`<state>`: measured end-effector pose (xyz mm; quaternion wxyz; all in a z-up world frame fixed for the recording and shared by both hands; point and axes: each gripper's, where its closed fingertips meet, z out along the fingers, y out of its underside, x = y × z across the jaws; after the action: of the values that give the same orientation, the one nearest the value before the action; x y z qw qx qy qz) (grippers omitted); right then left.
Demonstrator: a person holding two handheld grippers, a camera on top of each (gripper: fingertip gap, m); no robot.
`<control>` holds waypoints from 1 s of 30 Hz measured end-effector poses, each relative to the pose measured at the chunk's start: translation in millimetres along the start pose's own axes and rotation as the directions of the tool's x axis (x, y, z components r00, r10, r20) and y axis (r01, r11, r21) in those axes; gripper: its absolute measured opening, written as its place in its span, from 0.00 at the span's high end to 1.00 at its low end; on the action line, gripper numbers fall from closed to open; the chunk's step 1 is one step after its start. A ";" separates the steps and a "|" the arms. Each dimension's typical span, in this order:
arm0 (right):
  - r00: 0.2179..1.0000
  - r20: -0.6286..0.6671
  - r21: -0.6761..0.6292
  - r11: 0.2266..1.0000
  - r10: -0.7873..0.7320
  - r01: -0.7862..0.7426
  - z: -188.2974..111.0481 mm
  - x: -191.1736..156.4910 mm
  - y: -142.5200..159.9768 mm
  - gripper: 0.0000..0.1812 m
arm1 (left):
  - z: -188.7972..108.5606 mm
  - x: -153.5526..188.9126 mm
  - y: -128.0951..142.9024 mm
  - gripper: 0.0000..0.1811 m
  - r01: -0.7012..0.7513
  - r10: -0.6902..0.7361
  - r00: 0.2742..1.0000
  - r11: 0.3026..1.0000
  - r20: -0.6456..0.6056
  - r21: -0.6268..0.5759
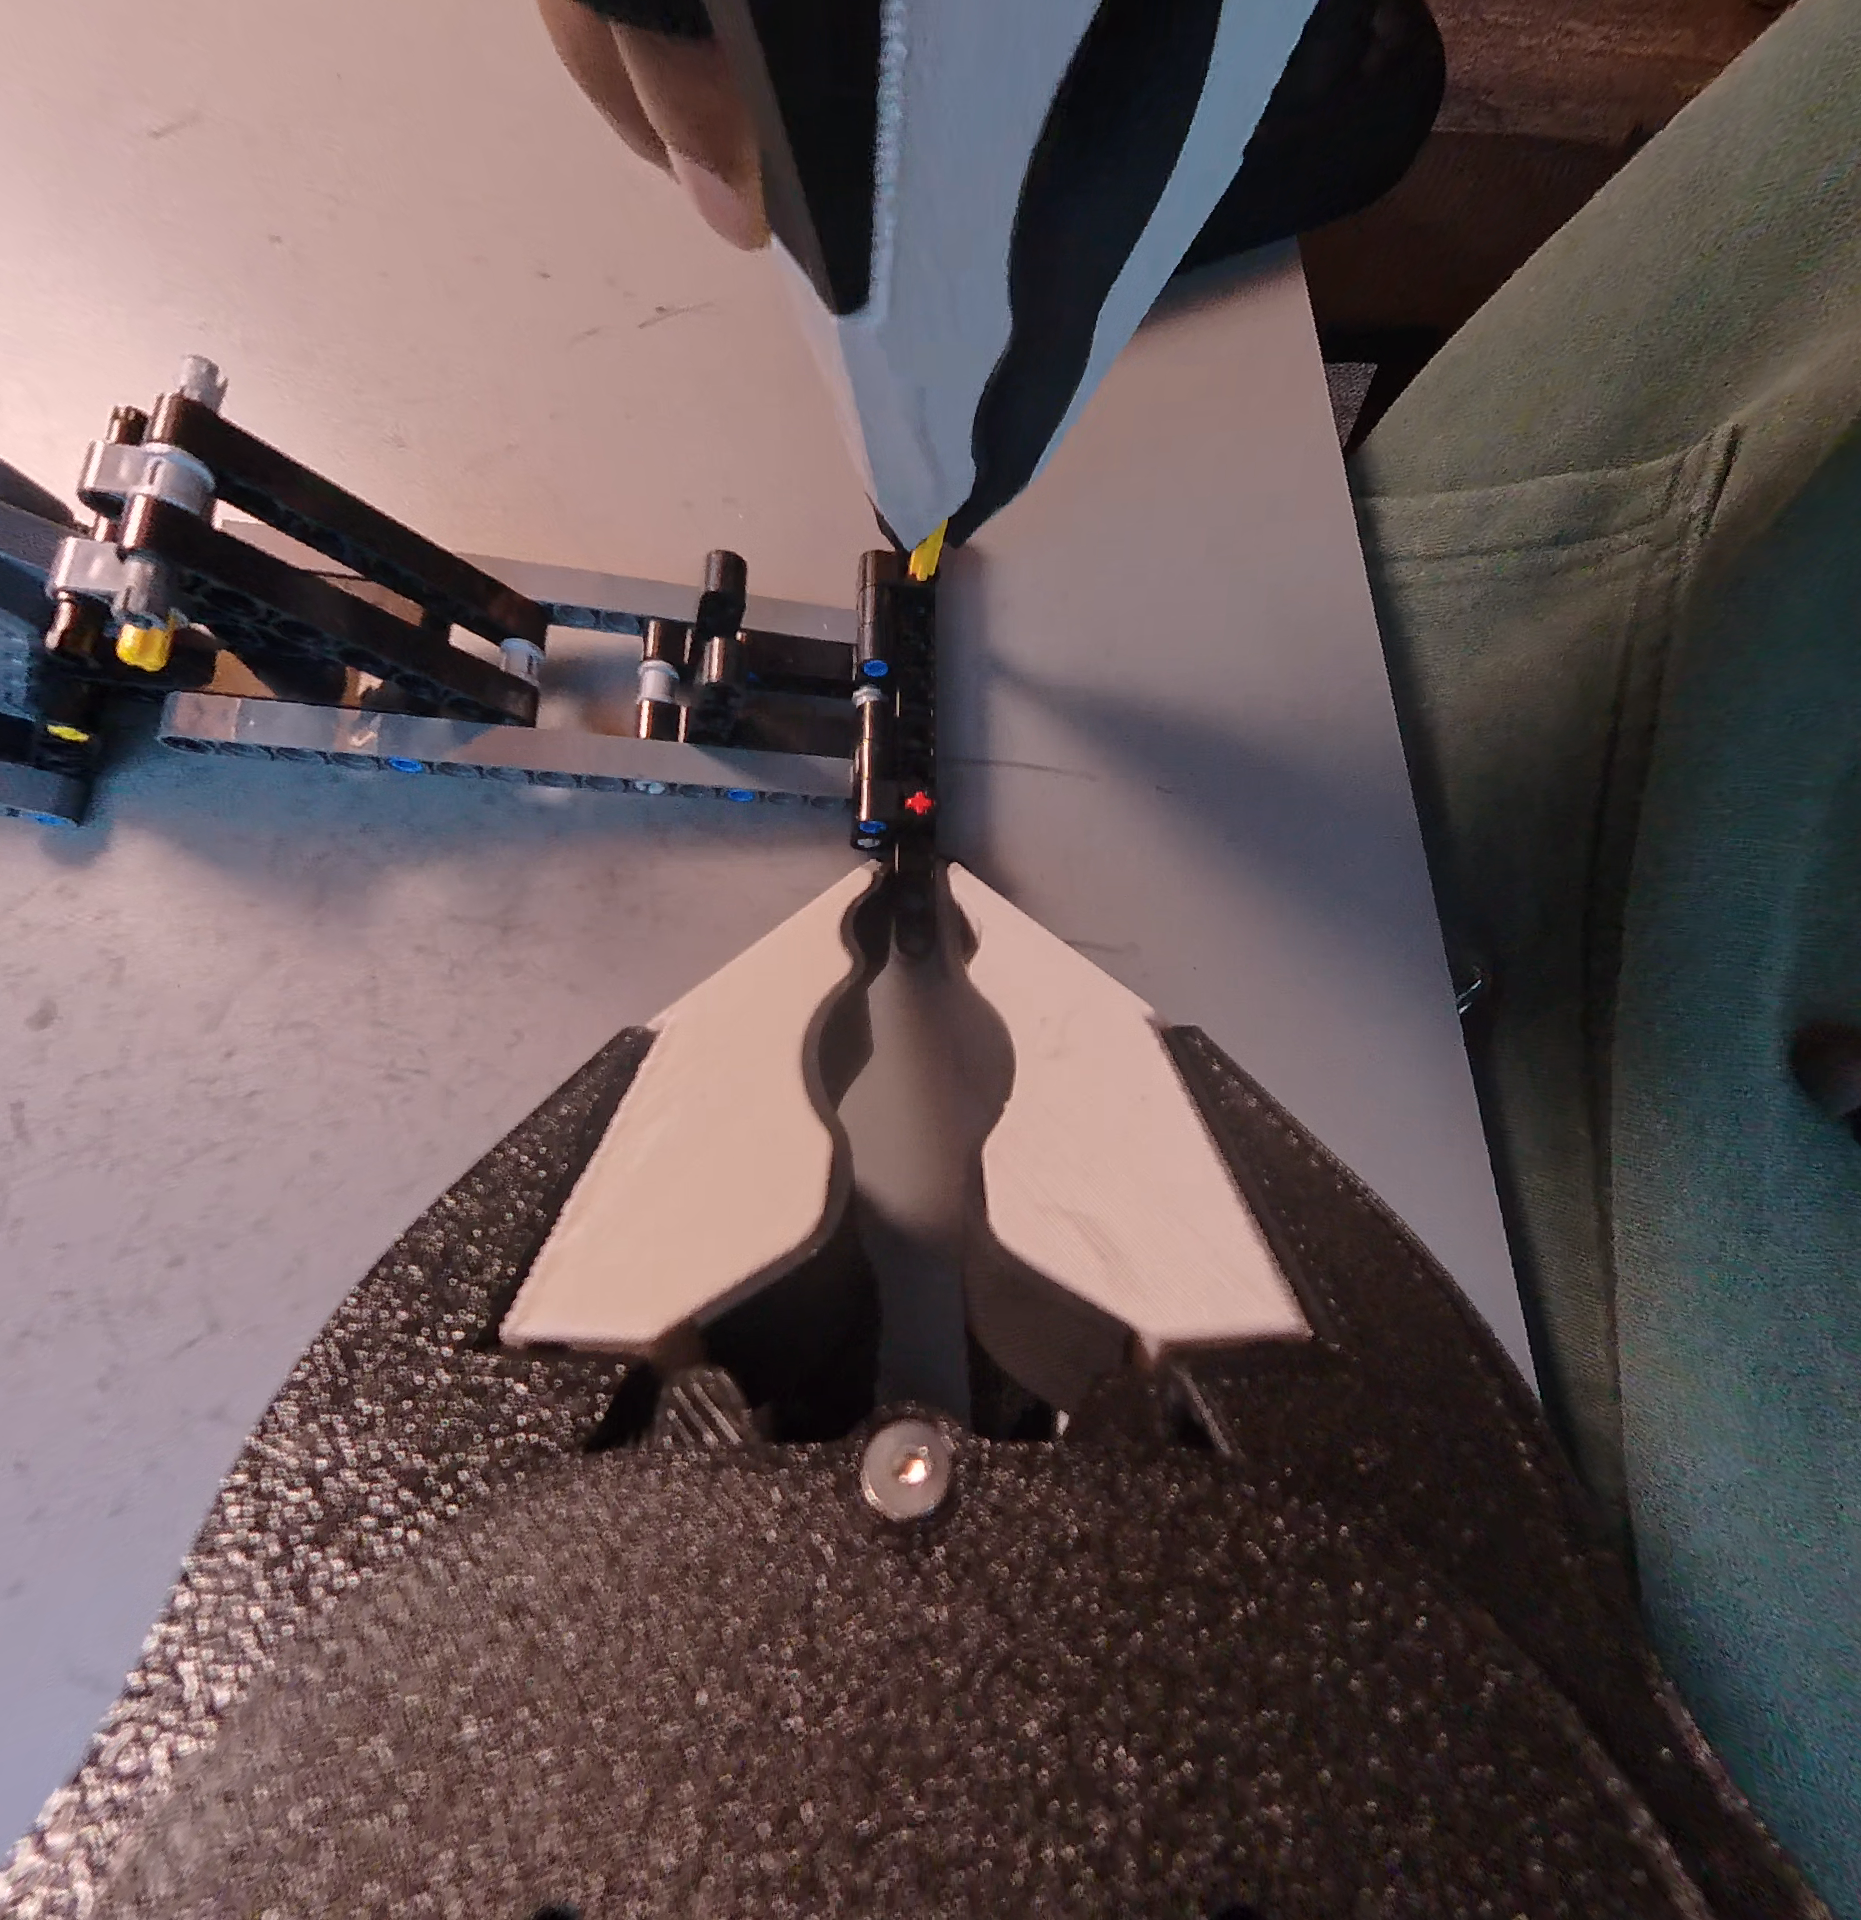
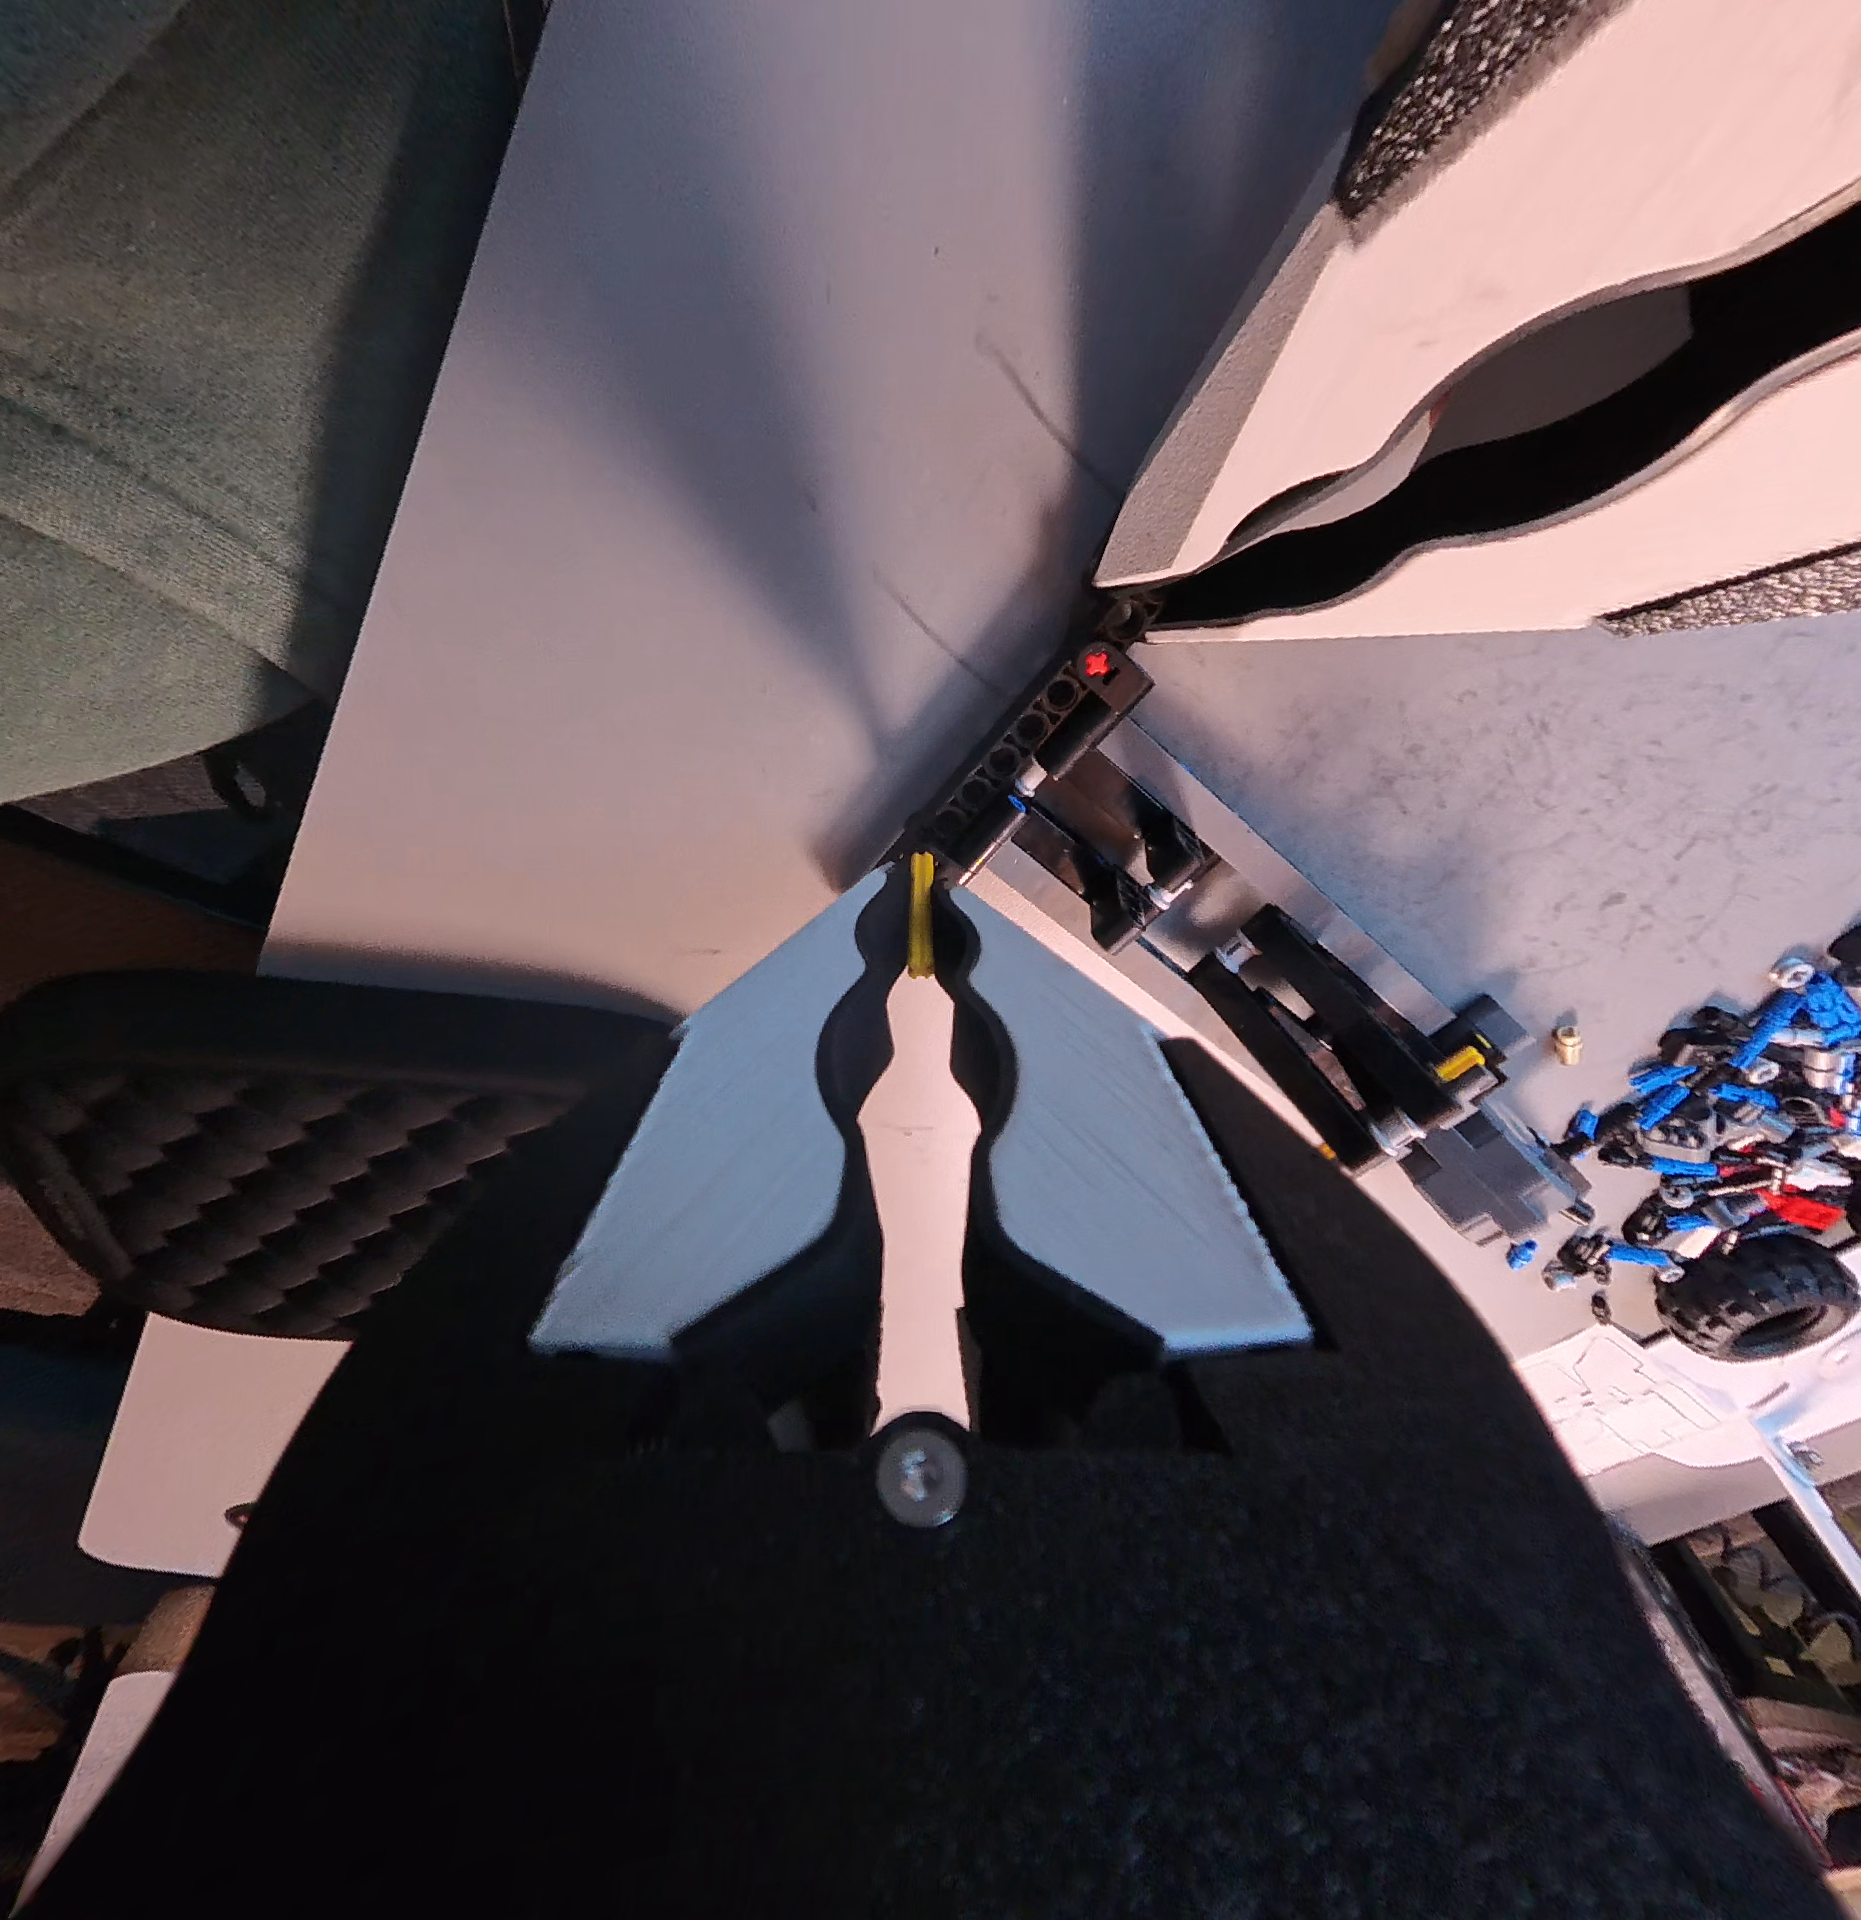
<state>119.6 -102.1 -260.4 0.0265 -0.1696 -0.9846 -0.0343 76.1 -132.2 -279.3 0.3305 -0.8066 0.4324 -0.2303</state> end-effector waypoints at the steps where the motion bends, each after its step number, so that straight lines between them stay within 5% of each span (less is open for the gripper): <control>1: 1.000 0.006 0.002 1.000 -0.005 0.005 0.4 0.1 -0.2 1.00 | 0.0 -0.1 0.0 0.96 0.001 -0.001 1.000 1.000 0.000 0.000; 12: 1.000 0.019 0.003 1.000 -0.007 0.007 7.7 -0.5 0.1 0.99 | -0.4 0.1 0.0 0.96 0.006 -0.006 1.000 1.000 -0.004 0.002; 20: 0.986 -0.028 0.117 0.981 0.162 -0.157 5.3 1.6 -2.6 0.98 | -2.0 -0.7 0.9 0.96 0.004 -0.004 1.000 1.000 -0.001 0.002; 25: 0.955 -0.061 0.264 0.927 0.290 -0.265 -18.7 12.2 -6.8 0.98 | -5.4 0.3 -1.0 0.96 -0.007 0.007 1.000 1.000 -0.007 0.024; 30: 0.898 -0.113 0.551 0.779 0.426 -0.300 -56.8 28.5 -32.0 0.98 | -27.6 7.7 -30.5 0.87 -0.004 0.021 0.998 0.971 -0.066 0.241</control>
<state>84.4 -127.1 -203.9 0.1918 -0.3385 -0.8947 0.2193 78.5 -135.5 -237.7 0.4124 -0.7496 0.4175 -0.3062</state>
